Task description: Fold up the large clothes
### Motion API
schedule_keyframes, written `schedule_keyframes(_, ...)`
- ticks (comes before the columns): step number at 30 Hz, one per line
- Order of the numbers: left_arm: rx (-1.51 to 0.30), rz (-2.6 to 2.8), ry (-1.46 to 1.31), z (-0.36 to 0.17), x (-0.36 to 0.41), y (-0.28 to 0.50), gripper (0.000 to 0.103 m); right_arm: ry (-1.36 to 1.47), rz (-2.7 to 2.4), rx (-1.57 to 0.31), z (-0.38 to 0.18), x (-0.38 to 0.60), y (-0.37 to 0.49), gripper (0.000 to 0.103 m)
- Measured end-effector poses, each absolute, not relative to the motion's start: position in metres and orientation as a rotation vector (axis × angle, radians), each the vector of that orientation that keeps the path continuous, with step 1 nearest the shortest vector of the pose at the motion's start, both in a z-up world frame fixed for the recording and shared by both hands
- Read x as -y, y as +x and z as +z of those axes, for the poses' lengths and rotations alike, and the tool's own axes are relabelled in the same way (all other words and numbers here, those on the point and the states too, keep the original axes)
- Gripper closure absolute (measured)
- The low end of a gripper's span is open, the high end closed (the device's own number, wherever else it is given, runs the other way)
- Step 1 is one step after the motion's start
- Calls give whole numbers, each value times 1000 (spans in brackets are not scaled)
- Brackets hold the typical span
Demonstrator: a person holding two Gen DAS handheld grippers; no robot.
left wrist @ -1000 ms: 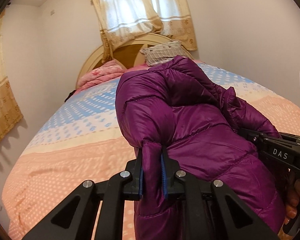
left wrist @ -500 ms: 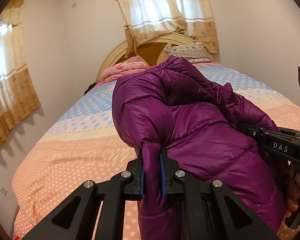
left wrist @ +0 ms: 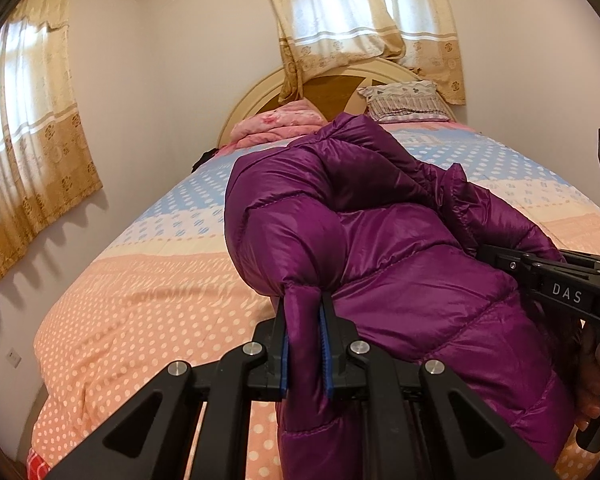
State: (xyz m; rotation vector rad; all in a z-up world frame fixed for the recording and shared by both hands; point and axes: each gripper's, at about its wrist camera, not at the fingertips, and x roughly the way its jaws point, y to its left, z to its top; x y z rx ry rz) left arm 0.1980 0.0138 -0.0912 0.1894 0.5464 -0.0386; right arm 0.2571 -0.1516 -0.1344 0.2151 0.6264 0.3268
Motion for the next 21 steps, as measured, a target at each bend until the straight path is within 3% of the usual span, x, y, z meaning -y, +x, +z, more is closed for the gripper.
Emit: schedule_keyframes(21,-594,3,181,-121,-46,203,91,168,352,-704,-151,133,273,83)
